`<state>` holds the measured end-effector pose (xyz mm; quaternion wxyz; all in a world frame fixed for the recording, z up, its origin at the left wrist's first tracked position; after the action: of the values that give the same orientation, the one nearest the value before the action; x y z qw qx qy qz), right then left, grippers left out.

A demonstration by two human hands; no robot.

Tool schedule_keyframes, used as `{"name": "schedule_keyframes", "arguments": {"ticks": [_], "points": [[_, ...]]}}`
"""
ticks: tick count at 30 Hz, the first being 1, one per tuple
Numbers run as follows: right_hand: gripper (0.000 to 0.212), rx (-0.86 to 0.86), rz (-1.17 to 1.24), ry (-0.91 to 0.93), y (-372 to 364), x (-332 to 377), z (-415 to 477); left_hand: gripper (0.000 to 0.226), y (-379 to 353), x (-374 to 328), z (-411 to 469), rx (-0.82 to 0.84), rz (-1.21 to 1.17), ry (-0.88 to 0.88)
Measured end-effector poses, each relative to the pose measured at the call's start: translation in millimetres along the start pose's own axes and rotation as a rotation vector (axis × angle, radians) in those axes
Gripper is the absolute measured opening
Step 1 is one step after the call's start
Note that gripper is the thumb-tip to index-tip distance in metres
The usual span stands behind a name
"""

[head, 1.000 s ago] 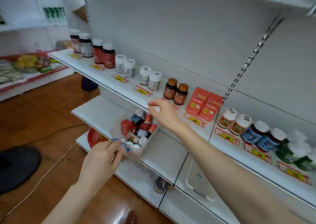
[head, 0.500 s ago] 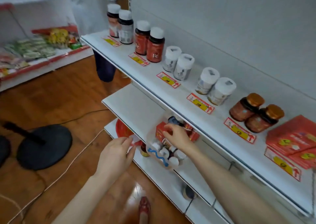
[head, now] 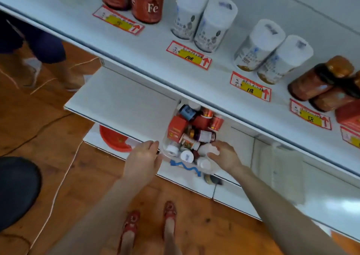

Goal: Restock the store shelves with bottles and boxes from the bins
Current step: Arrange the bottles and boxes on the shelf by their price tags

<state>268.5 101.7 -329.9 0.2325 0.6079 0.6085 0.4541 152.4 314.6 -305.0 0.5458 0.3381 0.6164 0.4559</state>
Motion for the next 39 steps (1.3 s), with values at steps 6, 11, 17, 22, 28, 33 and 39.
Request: {"name": "schedule_keyframes", "arguments": {"ticks": [6,11,17,22,28,33,39], "points": [[0.047,-0.029,-0.232,-0.067,-25.3,-15.9,35.7,0.034,-52.6,13.4,32.5,0.095,-0.051,0.014],[0.039,-0.065,-0.559,-0.091,-30.6,-19.8,57.7,0.032,-77.5,16.1,41.1,0.093,-0.046,-0.029],[0.040,-0.115,-0.453,-0.058,-29.7,-25.8,57.1,0.036,-83.6,18.5,46.0,0.066,0.006,-0.075],[0.045,-0.270,0.122,-0.104,-10.6,-42.6,20.8,0.041,-79.3,-10.6,72.1,0.008,-0.020,-0.175],[0.040,-0.445,0.540,-0.148,0.7,-70.9,-37.4,0.044,-122.5,-65.9,122.1,0.179,-0.024,-0.336],[0.039,-0.484,0.712,-0.189,-9.9,-90.8,-63.7,0.056,-171.2,-79.0,146.3,0.374,0.101,-0.372],[0.036,-0.519,0.827,-0.184,-16.8,-96.3,-70.0,0.048,-180.4,-76.7,150.6,0.481,-0.001,-0.314]]}}
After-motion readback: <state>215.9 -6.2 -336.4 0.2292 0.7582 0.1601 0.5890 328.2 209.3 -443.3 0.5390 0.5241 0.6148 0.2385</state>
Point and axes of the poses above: each hand's wrist, its own z-axis towards the middle knuckle, its own y-axis out of the back of the hand, x = y × z, the point moved 6 cm from there along z, towards the middle knuckle, and after that the axes turned 1 degree about y, right-handed, at the moved point
